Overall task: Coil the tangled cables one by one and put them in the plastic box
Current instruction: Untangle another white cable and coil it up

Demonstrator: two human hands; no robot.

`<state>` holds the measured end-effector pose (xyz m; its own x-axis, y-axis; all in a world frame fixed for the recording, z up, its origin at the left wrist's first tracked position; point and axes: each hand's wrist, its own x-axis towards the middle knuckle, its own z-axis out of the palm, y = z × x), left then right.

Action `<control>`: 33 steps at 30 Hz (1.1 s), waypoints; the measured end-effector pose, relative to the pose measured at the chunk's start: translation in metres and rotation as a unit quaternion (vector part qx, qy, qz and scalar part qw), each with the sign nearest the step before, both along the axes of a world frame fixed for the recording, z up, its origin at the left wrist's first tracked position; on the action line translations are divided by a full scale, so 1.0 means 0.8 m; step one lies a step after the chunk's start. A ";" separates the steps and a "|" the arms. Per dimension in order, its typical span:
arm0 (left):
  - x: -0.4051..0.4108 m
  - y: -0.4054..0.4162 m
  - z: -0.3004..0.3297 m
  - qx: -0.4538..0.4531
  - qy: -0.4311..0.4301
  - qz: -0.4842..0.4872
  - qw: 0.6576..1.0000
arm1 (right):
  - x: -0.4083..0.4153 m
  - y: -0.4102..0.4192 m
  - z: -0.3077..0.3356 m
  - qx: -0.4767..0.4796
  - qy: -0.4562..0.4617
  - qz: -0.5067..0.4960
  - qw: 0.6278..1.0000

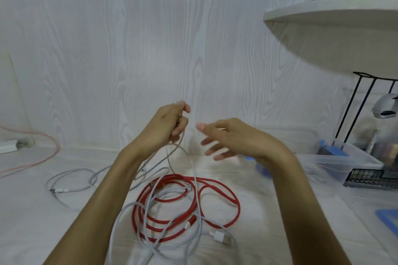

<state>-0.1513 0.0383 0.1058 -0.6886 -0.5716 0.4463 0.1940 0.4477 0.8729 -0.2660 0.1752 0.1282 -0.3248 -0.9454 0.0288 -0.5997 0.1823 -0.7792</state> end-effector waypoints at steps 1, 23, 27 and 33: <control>0.001 0.001 0.005 0.050 0.035 -0.019 0.998 | 0.002 -0.006 -0.005 0.019 0.013 -0.006 1.000; 0.006 -0.001 0.011 -0.079 0.085 0.193 0.974 | 0.045 -0.007 -0.008 0.072 0.199 0.170 0.962; 0.007 0.001 -0.005 -0.250 -0.174 0.123 0.945 | 0.020 0.018 0.008 0.052 0.212 0.156 0.963; 0.012 0.021 0.005 -0.095 -0.403 -0.207 0.886 | -0.029 0.034 0.006 0.071 0.119 0.151 0.979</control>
